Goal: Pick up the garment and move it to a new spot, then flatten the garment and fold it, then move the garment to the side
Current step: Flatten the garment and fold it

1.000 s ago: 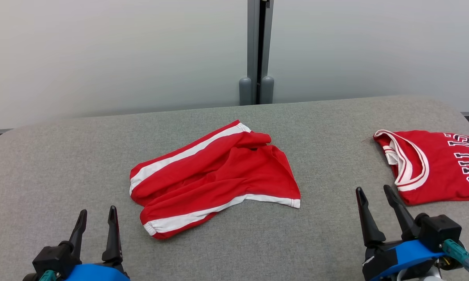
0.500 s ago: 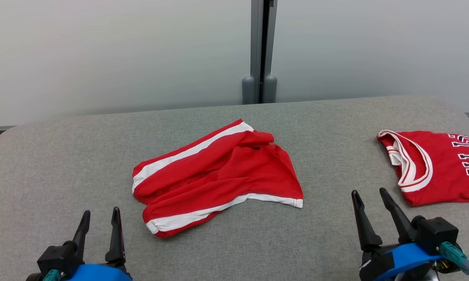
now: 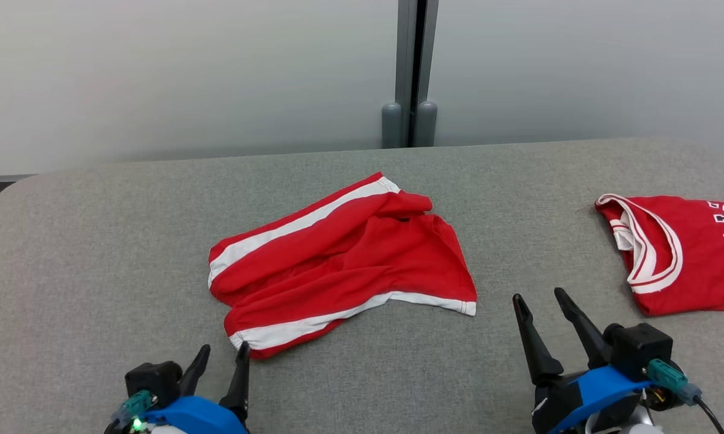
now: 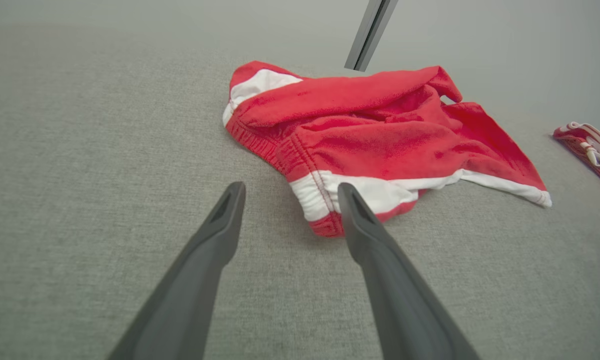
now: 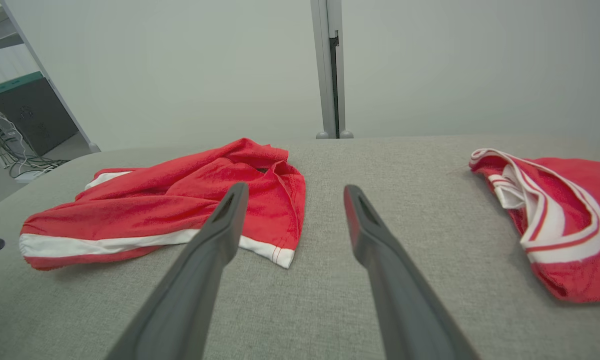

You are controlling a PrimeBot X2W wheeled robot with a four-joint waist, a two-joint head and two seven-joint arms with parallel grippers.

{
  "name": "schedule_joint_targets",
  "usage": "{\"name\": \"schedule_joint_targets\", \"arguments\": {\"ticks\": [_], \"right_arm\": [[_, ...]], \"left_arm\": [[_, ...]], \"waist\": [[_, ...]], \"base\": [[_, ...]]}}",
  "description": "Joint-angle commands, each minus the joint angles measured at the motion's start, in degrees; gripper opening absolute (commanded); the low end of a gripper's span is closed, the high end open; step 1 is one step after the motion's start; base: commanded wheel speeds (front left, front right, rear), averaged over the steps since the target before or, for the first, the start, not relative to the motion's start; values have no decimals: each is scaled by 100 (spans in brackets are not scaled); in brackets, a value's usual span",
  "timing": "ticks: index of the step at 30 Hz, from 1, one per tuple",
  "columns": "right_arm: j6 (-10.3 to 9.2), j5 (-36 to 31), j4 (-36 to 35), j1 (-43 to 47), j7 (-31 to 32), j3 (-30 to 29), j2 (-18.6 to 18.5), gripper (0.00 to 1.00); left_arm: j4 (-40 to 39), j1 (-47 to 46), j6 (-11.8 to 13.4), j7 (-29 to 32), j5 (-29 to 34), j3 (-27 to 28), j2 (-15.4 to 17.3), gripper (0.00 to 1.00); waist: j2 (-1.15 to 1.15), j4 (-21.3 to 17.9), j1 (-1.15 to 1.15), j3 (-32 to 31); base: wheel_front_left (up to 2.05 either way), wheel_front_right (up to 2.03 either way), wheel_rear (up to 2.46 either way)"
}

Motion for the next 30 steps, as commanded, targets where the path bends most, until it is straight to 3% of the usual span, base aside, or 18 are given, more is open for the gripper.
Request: {"name": "schedule_joint_targets", "arguments": {"ticks": [1, 10, 11, 12, 18, 30], "right_arm": [[1, 27, 42, -94, 7, 35, 12, 100], [1, 102, 631, -584, 181, 425, 13, 100], [1, 126, 769, -656, 244, 436, 13, 100], [1, 131, 904, -719, 318, 424, 13, 100], [2, 318, 1728, -1224, 746, 486, 18, 100], [1, 608, 3518, -2439, 605, 818, 16, 100]], "left_arm": [[55, -145, -22, 49, -71, -71, -16, 100], [566, -659, -64, 179, -555, -430, 32, 100], [606, -701, -65, 186, -608, -481, 31, 89], [639, -747, -65, 144, -612, -523, 59, 2], [804, -958, -66, 53, -836, -813, 135, 0], [986, -1315, -67, -244, -1015, -1278, 220, 0]], "waist": [[0, 23, 0, 44], [0, -17, 0, 296], [0, -23, 0, 319], [0, -27, 0, 341], [0, 21, 0, 489], [0, 235, 0, 772]], "base": [[0, 0, 0], [0, 0, 0], [0, 0, 0], [0, 0, 0], [0, 0, 0], [0, 0, 0]]}}
